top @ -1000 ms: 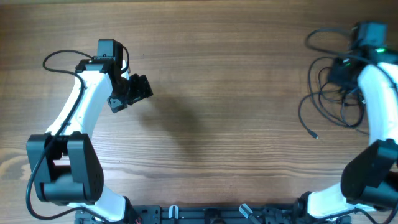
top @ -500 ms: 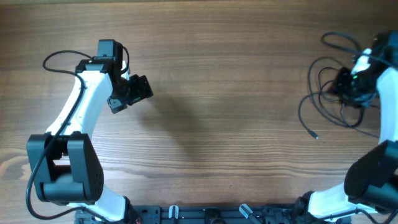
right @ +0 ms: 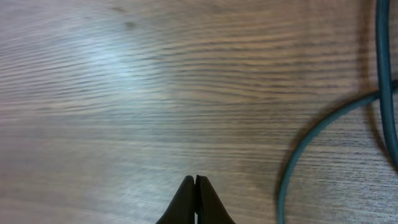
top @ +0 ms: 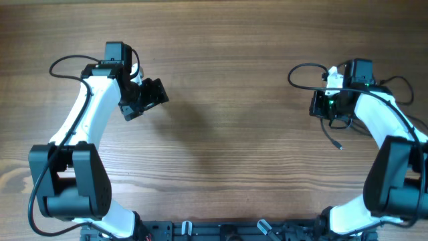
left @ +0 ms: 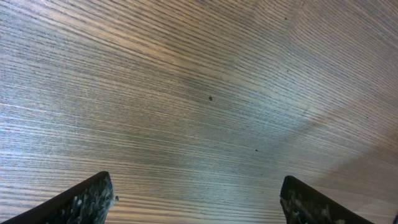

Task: Untangle cables

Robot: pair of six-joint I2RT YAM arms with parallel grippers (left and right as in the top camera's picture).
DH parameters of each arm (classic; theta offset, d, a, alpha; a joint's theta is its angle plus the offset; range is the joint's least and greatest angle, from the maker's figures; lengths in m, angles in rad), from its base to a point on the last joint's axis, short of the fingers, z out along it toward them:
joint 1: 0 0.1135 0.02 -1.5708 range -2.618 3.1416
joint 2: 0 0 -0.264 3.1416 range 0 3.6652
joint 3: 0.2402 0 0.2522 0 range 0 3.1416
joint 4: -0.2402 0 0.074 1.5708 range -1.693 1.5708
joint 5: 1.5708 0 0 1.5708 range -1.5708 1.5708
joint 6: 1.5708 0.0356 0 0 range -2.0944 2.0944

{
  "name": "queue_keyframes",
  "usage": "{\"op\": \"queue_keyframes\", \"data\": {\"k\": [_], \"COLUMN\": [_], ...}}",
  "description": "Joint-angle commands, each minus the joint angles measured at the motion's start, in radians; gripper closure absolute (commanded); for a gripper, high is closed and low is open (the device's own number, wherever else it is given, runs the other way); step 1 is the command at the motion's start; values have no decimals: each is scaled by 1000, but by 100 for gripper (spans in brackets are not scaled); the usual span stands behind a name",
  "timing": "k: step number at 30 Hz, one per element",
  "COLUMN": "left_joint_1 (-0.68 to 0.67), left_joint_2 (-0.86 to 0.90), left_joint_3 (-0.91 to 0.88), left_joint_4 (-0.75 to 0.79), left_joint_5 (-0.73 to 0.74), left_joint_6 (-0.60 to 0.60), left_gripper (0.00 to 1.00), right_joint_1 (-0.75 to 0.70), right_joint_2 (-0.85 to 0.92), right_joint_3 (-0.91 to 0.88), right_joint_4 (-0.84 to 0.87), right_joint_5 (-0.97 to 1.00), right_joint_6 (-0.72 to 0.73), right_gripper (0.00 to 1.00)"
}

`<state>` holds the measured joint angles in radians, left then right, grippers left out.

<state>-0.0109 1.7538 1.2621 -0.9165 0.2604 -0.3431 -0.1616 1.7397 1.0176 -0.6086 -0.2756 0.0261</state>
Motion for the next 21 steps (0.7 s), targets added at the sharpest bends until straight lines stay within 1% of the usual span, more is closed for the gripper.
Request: {"op": "queue_keyframes", "data": {"k": [1, 3, 6, 8, 9, 13, 14, 15, 16, 17, 18, 19, 21], "left_joint_1": [0, 0, 0, 0, 0, 0, 0, 0, 0, 0, 0, -5, -27], "left_joint_2": [0, 0, 0, 0, 0, 0, 0, 0, 0, 0, 0, 0, 0], "left_joint_3": [0, 0, 0, 0, 0, 0, 0, 0, 0, 0, 0, 0, 0], "left_joint_4": [-1, -2, -5, -13, -16, -16, -16, -16, -12, -3, 17, 51, 121], "left_joint_5": [13, 13, 13, 13, 13, 13, 13, 13, 13, 13, 13, 22, 47], "left_joint_6": [-6, -6, -6, -6, -6, -6, -6, -6, -6, -6, -6, 2, 59], "left_gripper": [11, 11, 11, 11, 12, 11, 11, 11, 11, 11, 11, 11, 10], "right_joint_1": [0, -1, -31, -105, -170, -366, -397, -421, -423, -412, -385, -335, -238], "right_joint_2": [82, 116, 121, 121, 121, 121, 121, 121, 121, 121, 121, 121, 115], "right_joint_3": [-13, -13, -9, 6, 22, 43, 43, 43, 43, 43, 43, 47, 53], "right_joint_4": [14, 16, 17, 21, 20, 25, 37, 59, 86, 117, 134, 140, 139], "right_joint_5": [63, 162, 413, 443, 438, 305, 224, 75, -73, -270, -393, -426, -420], "right_joint_6": [34, 88, 220, 249, 265, 321, 312, 272, 211, 124, 70, 31, -32], "right_gripper": [96, 96, 96, 96, 96, 96, 96, 95, 93, 90, 88, 85, 79]}}
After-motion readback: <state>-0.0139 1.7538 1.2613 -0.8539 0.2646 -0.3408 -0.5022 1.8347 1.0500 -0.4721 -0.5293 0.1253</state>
